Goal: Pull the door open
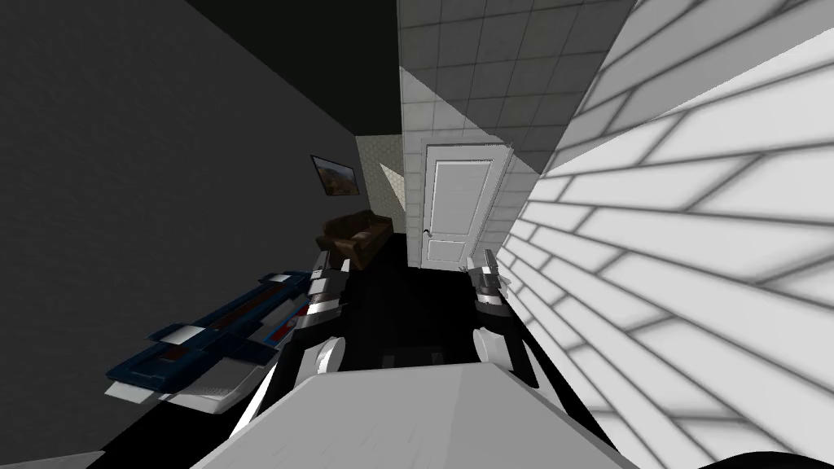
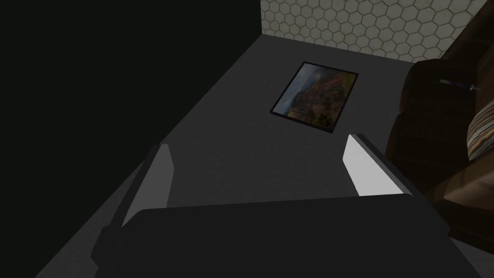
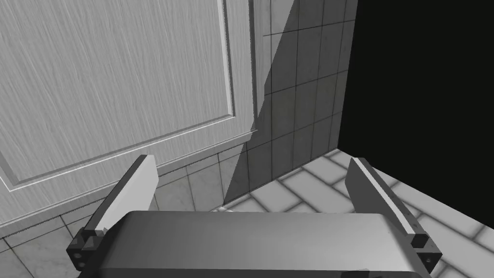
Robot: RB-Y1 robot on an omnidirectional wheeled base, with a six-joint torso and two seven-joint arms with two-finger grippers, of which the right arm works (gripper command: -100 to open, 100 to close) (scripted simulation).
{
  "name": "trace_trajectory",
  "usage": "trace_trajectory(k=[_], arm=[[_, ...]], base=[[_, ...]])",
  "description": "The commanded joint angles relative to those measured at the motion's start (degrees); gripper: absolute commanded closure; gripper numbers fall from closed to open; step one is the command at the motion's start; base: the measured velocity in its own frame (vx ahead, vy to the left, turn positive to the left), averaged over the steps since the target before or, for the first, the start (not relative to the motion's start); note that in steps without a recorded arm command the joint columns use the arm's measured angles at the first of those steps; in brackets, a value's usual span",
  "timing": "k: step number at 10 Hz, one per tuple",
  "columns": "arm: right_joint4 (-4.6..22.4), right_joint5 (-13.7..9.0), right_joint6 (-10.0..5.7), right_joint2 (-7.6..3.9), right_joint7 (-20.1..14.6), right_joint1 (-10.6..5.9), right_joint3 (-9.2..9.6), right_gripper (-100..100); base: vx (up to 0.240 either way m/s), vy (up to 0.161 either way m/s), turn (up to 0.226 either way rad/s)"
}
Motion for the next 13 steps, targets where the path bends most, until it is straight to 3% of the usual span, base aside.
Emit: trace_trajectory(k=[1, 13], arm=[[1.9, -1.7, -0.90, -0.59, -1.7, -0.17, -0.04, -100], [14.9, -13.2, -7.13, -3.68, -13.7, -1.36, -0.30, -100]], base=[[0.124, -0.004, 0.178], [0.137, -0.003, 0.126]])
